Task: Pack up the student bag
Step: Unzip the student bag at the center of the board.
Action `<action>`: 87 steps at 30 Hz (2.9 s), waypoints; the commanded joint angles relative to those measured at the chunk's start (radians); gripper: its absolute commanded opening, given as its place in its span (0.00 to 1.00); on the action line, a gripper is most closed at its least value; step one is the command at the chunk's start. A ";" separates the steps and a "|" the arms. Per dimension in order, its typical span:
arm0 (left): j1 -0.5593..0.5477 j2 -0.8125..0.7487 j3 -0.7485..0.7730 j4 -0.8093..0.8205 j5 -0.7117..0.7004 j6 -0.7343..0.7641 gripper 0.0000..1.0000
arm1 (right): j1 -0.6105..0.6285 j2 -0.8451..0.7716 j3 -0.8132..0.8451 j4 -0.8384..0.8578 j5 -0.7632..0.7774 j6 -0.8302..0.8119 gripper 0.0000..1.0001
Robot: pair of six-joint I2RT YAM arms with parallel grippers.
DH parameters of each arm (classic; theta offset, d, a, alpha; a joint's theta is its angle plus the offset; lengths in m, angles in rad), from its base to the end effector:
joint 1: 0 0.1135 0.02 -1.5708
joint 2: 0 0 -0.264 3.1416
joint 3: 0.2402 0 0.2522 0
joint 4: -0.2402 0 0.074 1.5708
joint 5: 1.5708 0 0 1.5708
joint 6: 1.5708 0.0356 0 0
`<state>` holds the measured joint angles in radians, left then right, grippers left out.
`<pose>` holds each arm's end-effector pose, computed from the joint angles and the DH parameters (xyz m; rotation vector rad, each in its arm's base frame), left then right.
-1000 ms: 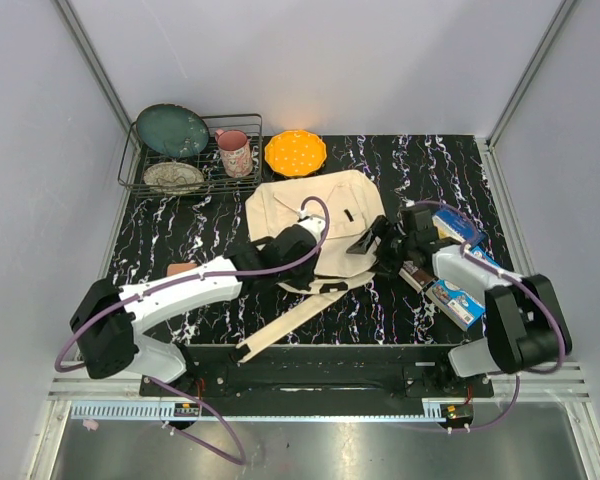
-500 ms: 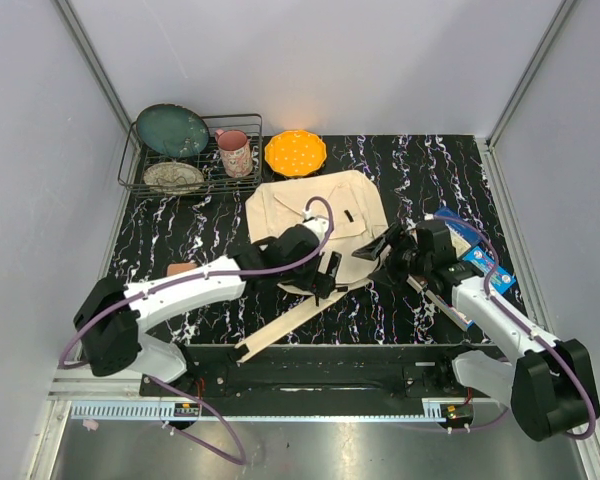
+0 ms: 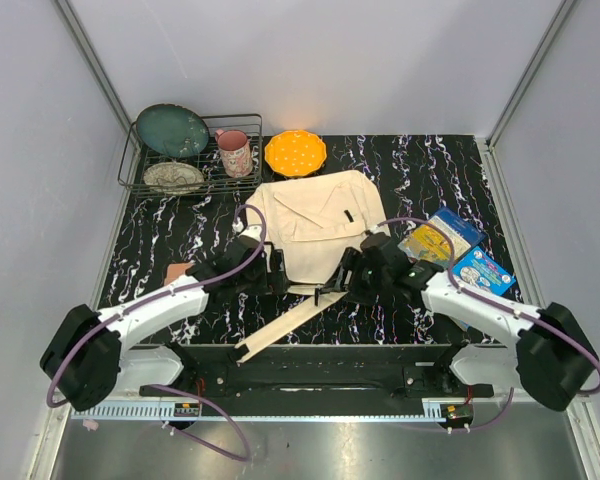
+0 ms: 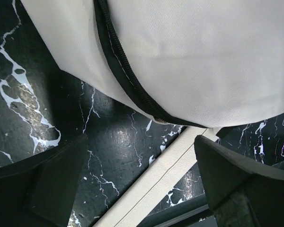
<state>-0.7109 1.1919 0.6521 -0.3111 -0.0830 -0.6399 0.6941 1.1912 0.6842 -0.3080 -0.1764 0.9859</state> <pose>0.1804 -0.1514 0.2020 0.0494 2.4834 -0.5039 0.1807 0.1585 0.2129 0.2888 2.5956 0.9256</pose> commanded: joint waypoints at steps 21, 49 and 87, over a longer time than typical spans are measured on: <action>0.014 0.141 -0.282 0.817 0.072 -0.368 0.99 | 0.127 0.177 -0.103 0.429 0.137 -0.026 0.70; 0.013 0.190 -0.229 0.791 0.094 -0.333 0.78 | 0.163 0.255 -0.124 0.570 0.319 0.053 0.36; 0.016 0.029 -0.200 0.685 0.094 -0.373 0.89 | 0.180 0.206 -0.179 0.581 0.295 0.013 0.00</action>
<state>-0.6987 1.2446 0.4168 0.3576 0.0044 -1.0027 0.8680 1.3941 0.5083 0.2455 0.0963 1.0206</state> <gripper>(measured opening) 0.885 0.011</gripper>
